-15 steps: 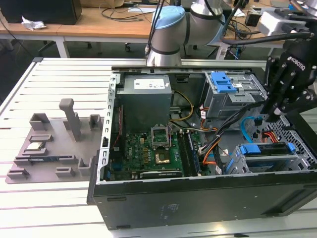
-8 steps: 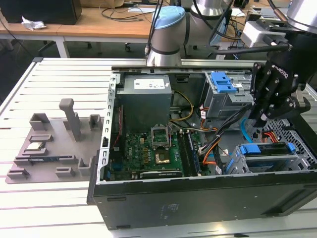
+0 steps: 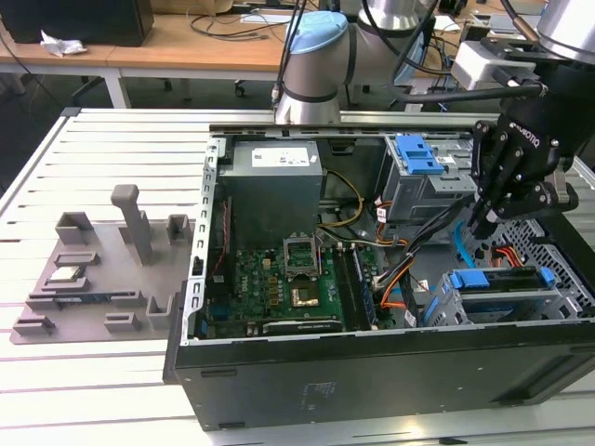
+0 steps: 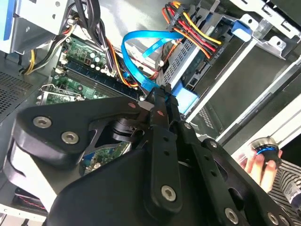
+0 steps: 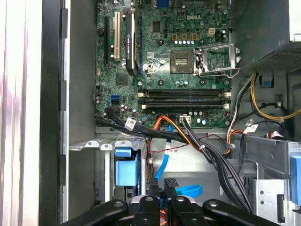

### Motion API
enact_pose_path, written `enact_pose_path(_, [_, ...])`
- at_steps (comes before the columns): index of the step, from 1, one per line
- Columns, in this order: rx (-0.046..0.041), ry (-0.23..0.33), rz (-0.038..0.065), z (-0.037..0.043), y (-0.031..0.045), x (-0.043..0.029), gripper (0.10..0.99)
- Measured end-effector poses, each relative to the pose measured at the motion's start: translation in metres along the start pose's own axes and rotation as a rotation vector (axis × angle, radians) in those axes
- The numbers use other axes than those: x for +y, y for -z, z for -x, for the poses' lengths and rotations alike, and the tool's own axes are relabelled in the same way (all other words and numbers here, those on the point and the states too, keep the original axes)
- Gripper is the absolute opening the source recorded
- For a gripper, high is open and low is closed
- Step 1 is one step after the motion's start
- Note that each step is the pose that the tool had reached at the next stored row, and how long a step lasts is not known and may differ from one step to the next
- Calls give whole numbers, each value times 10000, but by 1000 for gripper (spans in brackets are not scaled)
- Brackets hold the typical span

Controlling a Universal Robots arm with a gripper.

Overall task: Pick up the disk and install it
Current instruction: 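Insert the second disk wire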

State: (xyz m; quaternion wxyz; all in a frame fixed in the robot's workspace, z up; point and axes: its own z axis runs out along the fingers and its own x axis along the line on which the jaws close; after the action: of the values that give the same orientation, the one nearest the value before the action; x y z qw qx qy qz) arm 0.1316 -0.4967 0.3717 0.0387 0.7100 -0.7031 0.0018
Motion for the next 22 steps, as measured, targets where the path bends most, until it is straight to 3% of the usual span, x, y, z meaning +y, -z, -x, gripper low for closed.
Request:
enact_pose_path(1, [1, 0, 0, -1, 0, 0, 161])
enact_pose_path(5, [166, -8, 2, -126, -17, 0, 161])
enact_pose_path(7, [215, -11, 2, -196, -80, -40, 161])
enact_pose_path(10, [248, -13, 3, -237, -131, -85, 161])
enact_pose_path(15, [362, -16, 6, -247, -214, -201, 161])
enact_pose_path(22, [369, 25, 3, -227, -245, -274, 161])
